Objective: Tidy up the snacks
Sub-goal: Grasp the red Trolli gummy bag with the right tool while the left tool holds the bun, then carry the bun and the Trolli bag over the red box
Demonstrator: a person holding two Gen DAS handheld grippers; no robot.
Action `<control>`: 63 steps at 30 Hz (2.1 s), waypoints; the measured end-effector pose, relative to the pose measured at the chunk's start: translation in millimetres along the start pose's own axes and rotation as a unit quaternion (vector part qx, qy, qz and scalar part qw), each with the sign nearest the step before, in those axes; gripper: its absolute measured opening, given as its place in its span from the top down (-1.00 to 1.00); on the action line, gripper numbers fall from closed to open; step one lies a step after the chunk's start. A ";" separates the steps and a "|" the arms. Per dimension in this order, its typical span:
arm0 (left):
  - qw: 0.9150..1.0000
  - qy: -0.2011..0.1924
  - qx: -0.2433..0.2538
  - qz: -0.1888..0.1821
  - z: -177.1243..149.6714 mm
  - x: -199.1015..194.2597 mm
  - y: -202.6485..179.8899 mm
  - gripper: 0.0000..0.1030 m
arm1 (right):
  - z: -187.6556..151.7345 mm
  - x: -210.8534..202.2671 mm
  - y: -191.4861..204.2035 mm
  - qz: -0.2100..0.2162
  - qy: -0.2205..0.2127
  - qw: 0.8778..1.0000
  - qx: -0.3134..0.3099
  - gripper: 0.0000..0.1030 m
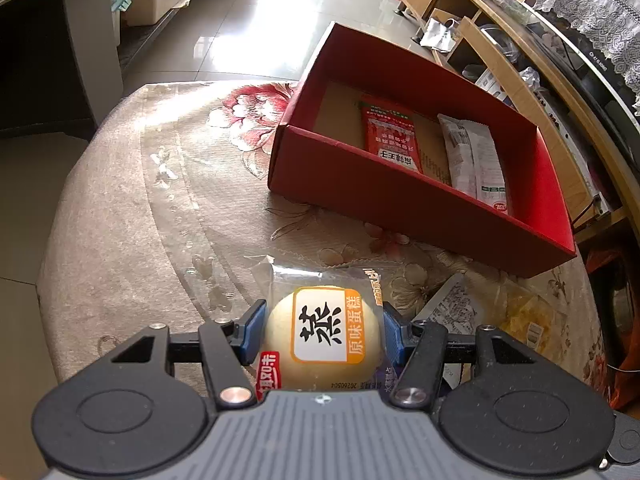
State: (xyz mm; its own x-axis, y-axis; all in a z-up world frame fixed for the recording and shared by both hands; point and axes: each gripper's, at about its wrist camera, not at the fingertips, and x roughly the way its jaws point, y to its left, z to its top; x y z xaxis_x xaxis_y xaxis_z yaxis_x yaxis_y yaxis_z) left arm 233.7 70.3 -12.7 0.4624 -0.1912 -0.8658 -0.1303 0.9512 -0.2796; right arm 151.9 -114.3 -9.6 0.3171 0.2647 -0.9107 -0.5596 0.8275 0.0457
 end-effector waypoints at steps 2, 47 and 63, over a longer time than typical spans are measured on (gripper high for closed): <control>1.000 0.001 0.002 -0.002 -0.8 -0.6 2.0 -0.09 | -2.0 -2.1 2.2 0.011 0.003 1.000 -0.019 -0.55; 0.998 0.016 0.054 -0.018 -27.1 -10.4 -24.2 -0.09 | 6.0 -21.0 -24.7 -0.047 -0.078 0.987 0.135 -0.12; 0.997 -0.020 0.074 -0.017 -9.3 -18.0 -61.0 -0.09 | 25.2 -43.5 -52.9 -0.049 -0.138 0.973 0.179 -0.12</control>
State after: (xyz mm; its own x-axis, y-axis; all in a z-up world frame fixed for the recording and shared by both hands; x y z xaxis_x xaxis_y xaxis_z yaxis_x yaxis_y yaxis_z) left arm 225.1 13.4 16.1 0.4996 -0.2167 -0.8387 0.0154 0.9703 -0.2415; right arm 187.1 -157.1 37.9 0.5774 0.2577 -0.7747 -0.2296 0.9618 0.1488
